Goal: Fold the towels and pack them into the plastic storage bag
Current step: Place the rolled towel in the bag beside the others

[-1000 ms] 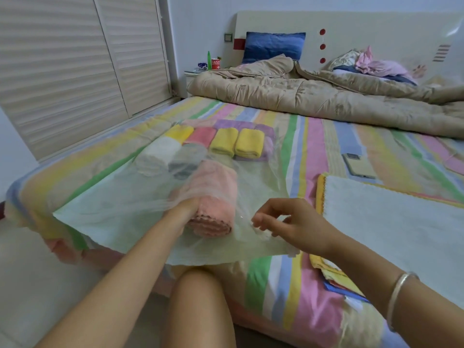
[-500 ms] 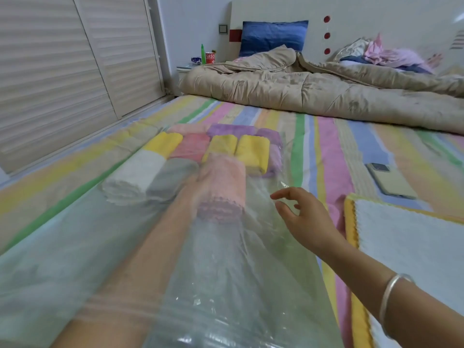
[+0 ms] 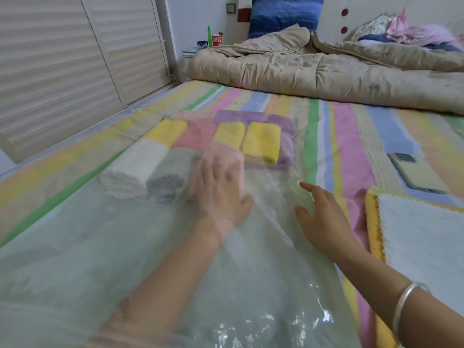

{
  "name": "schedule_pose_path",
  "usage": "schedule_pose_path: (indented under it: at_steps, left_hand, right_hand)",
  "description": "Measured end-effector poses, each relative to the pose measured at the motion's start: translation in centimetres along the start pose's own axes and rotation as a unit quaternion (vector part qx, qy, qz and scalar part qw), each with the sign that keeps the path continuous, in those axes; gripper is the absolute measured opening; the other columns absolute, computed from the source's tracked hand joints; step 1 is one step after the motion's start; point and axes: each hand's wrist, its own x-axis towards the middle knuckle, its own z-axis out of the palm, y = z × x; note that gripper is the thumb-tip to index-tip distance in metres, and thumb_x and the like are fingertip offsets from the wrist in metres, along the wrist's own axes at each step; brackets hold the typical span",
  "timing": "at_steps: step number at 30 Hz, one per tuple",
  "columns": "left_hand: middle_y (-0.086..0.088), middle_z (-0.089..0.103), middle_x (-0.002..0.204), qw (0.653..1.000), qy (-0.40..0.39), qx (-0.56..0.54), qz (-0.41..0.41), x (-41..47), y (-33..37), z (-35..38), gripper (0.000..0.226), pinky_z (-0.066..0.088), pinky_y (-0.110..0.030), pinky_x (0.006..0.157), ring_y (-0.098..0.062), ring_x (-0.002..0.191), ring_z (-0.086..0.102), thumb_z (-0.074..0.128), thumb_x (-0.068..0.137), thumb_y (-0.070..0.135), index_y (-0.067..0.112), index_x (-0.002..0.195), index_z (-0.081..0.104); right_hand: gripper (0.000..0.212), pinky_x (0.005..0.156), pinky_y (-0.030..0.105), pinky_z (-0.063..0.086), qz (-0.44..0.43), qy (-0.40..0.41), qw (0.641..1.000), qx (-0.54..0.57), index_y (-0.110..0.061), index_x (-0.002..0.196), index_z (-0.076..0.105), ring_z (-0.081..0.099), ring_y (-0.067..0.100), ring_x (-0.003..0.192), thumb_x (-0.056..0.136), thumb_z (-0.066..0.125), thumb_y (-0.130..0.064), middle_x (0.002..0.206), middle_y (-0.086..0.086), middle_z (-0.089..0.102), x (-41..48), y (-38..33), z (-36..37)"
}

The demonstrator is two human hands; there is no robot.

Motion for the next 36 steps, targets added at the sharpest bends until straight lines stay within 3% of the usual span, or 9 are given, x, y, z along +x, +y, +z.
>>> schedule_pose_path:
  at_steps: [3, 7, 13, 19, 22, 25, 27, 31, 36]
  left_hand:
    - [-0.017, 0.039, 0.143, 0.998, -0.048, 0.019, -0.037, 0.6, -0.6, 0.4, 0.081, 0.037, -0.046, 0.101, -0.039, 0.125, 0.042, 0.059, 0.07, 0.042, 0.029, 0.145, 0.031]
    - [-0.009, 0.057, 0.123, 0.994, -0.092, 0.013, -0.051, 2.7, -0.3, -1.9, 0.051, 0.049, -0.036, 0.081, -0.027, 0.109, 0.058, 0.061, 0.077, 0.032, 0.021, 0.125, 0.05]
    - [-0.007, 0.035, 0.15, 0.998, -0.069, -0.002, 0.001, 1.6, -1.6, 1.9, 0.069, 0.032, -0.048, 0.11, -0.031, 0.14, 0.03, 0.045, 0.072, 0.05, 0.03, 0.137, 0.033]
    - [-0.007, 0.029, 0.157, 1.0, -0.006, 0.012, 0.003, 4.4, -2.2, 6.6, 0.077, 0.032, -0.053, 0.109, -0.034, 0.143, 0.028, 0.036, 0.079, 0.053, 0.022, 0.149, 0.029]
    - [-0.003, 0.023, 0.157, 0.998, -0.048, -0.026, -0.02, 7.5, -1.6, 7.8, 0.083, 0.027, -0.052, 0.111, -0.029, 0.144, 0.024, 0.026, 0.073, 0.057, 0.026, 0.149, 0.025]
    - [-0.004, 0.05, 0.131, 0.98, -0.122, -0.085, -0.135, 11.3, 0.6, 7.1, 0.054, 0.041, -0.039, 0.091, -0.021, 0.121, 0.049, 0.044, 0.076, 0.037, 0.023, 0.128, 0.044]
    - [-0.005, 0.048, 0.134, 0.975, -0.09, -0.1, -0.179, 12.4, 1.6, 7.4, 0.055, 0.04, -0.041, 0.096, -0.023, 0.124, 0.047, 0.049, 0.078, 0.033, 0.023, 0.132, 0.043]
    - [-0.013, 0.006, 0.161, 0.993, -0.095, -0.043, -0.062, 11.9, 1.6, 9.2, 0.088, 0.014, -0.057, 0.116, -0.04, 0.146, 0.008, 0.04, 0.079, 0.059, 0.023, 0.154, 0.01]
    - [-0.03, 0.03, 0.15, 0.993, -0.051, -0.092, -0.054, 5.3, 3.2, 5.0, 0.086, 0.026, -0.06, 0.111, -0.047, 0.14, 0.026, 0.044, 0.081, 0.054, 0.003, 0.148, 0.032]
  right_hand:
    - [0.048, 0.085, 0.035, 0.043, 0.013, -0.019, 0.999, -0.027, -0.03, 0.143, 0.041, 0.053, 0.029, 0.117, 0.096, 0.051, -0.024, 0.126, 0.008, 0.061, 0.1, 0.2, -0.3]
    - [0.046, 0.085, 0.033, 0.045, 0.009, -0.008, 1.0, -0.009, -0.031, 0.138, 0.05, 0.057, 0.027, 0.115, 0.094, 0.052, -0.016, 0.127, 0.006, 0.063, 0.2, 0.6, -0.5]
    - [0.046, 0.087, 0.031, 0.045, -0.009, 0.032, 0.999, 0.015, -0.03, 0.133, 0.057, 0.059, 0.027, 0.112, 0.093, 0.05, -0.009, 0.121, 0.005, 0.067, 1.0, 1.2, 0.3]
    - [0.046, 0.092, 0.034, 0.048, -0.02, 0.073, 0.997, 0.015, -0.027, 0.129, 0.061, 0.06, 0.028, 0.113, 0.092, 0.047, -0.006, 0.122, 0.005, 0.067, 5.0, 1.5, 0.4]
    - [0.043, 0.094, 0.035, 0.046, -0.01, 0.091, 0.996, 0.0, -0.026, 0.126, 0.064, 0.06, 0.032, 0.112, 0.091, 0.048, -0.006, 0.122, 0.008, 0.067, 8.8, 2.0, -0.1]
    - [0.039, 0.099, 0.036, 0.045, 0.01, 0.098, 0.995, -0.014, -0.026, 0.124, 0.065, 0.058, 0.032, 0.114, 0.092, 0.049, -0.012, 0.122, 0.009, 0.067, 13.0, 3.0, -0.7]
    - [0.037, 0.098, 0.037, 0.045, 0.038, 0.092, 0.995, -0.014, -0.027, 0.125, 0.064, 0.058, 0.032, 0.114, 0.092, 0.05, -0.016, 0.122, 0.009, 0.066, 14.9, 3.8, -1.0]
    - [0.048, 0.095, 0.042, 0.047, 0.099, 0.009, 0.995, -0.009, -0.024, 0.137, 0.047, 0.058, 0.034, 0.111, 0.091, 0.057, -0.033, 0.126, 0.009, 0.061, 14.4, 4.8, -1.0]
    - [0.063, 0.095, 0.035, 0.045, 0.131, -0.046, 0.99, 0.014, -0.019, 0.143, 0.036, 0.057, 0.031, 0.116, 0.089, 0.064, -0.031, 0.132, 0.009, 0.058, 10.4, 4.9, -1.8]
